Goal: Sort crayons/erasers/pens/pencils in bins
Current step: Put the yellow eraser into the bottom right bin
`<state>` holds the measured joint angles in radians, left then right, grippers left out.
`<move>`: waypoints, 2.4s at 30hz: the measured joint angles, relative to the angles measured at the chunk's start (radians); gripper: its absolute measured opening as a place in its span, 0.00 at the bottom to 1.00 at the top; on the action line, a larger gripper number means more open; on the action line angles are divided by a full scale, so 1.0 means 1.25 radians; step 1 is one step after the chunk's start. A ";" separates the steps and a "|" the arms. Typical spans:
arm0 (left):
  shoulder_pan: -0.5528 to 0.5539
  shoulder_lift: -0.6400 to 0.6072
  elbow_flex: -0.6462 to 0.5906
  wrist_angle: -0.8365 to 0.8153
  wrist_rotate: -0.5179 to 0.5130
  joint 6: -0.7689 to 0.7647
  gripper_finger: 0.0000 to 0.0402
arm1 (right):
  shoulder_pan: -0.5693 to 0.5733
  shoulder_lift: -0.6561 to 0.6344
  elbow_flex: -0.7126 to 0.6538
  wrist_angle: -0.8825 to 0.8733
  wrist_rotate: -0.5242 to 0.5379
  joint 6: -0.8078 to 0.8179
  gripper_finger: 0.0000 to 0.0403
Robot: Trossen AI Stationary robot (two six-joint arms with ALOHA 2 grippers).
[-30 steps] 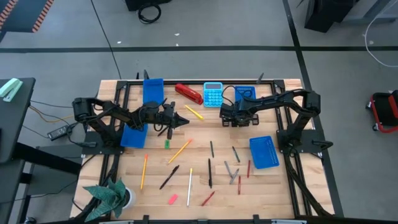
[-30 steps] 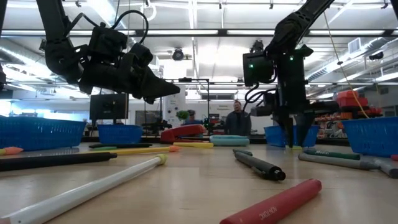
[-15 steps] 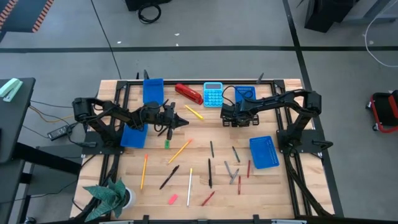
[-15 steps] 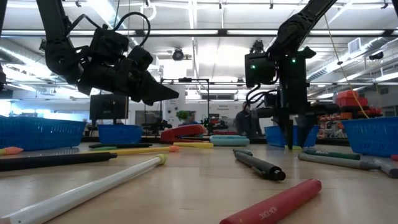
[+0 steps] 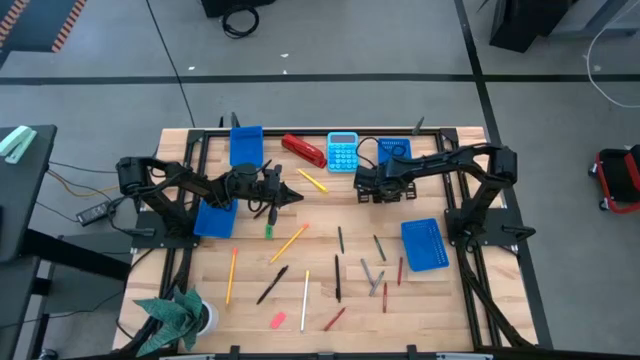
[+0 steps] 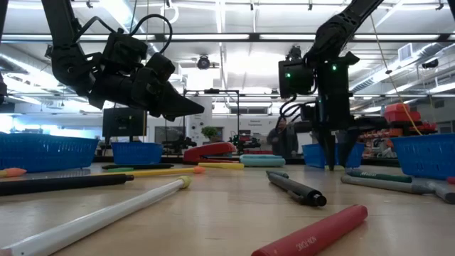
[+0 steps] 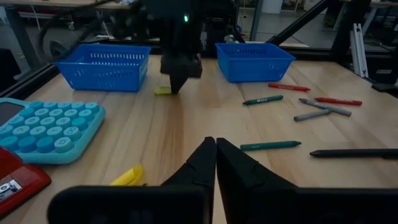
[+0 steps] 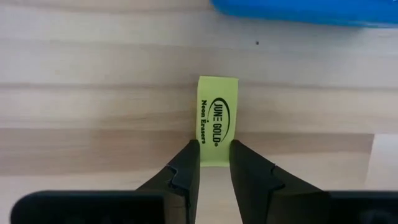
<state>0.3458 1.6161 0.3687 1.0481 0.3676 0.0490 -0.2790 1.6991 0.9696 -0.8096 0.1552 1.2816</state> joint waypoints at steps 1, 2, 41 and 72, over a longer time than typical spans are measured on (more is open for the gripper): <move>0.000 0.000 0.000 0.000 0.000 0.000 0.05 | 0.000 -0.009 0.010 0.003 -0.007 0.000 0.22; 0.000 0.000 0.000 0.000 0.000 0.000 0.05 | 0.002 -0.017 0.017 0.003 -0.017 0.000 0.22; 0.000 0.000 0.000 -0.042 -0.012 0.053 0.04 | 0.531 -0.236 -0.021 -0.334 -0.245 0.477 0.22; 0.000 0.000 0.000 -0.043 -0.012 0.055 0.07 | 0.512 -0.238 -0.016 -0.332 -0.272 0.516 0.52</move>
<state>0.3458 1.6157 0.3687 0.9943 0.3523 0.1173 0.3609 1.4021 0.9495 -1.2241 -0.1842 1.9264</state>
